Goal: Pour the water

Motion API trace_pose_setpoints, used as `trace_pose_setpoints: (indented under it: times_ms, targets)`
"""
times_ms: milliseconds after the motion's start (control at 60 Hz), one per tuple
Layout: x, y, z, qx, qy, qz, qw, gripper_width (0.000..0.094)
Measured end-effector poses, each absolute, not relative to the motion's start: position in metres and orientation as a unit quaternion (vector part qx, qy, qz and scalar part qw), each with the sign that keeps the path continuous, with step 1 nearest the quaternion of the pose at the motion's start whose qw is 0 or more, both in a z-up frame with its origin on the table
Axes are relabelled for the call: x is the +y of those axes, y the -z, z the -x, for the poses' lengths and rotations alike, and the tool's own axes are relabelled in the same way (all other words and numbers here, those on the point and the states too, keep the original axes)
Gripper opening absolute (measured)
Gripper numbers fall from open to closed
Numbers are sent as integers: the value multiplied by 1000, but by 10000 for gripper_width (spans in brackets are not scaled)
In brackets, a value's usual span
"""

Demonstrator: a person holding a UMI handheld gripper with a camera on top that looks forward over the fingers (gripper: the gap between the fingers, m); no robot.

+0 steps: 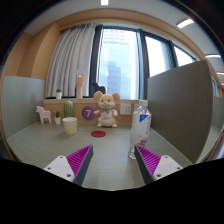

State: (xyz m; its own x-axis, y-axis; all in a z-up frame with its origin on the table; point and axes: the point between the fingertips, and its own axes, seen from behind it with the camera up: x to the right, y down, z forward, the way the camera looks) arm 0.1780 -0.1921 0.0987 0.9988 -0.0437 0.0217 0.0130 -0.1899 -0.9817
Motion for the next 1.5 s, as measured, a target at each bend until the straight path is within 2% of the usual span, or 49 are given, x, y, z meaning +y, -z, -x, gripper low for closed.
trace_pose_setpoints:
  times_ms: [183, 500, 567, 683, 750, 850, 900, 1183, 1367, 1500]
  targets:
    - [-158, -99, -248, 37, 46, 769, 636, 846]
    - [-78, -101, -294, 63, 40, 765, 640, 832]
    - [-66, -99, -293, 65, 30, 764, 641, 765]
    - [-56, -93, -285, 61, 9, 768, 638, 572]
    - [-57, -95, -286, 54, 21, 763, 644, 521]
    - [-54, -96, -283, 43, 46, 760, 647, 378]
    - [-54, -97, -281, 32, 59, 757, 650, 360]
    - [-36, -99, -266, -23, 123, 764, 633, 357]
    - [11, -133, -217, -157, 233, 737, 615, 356]
    - [56, -156, -168, -278, 343, 682, 583, 355]
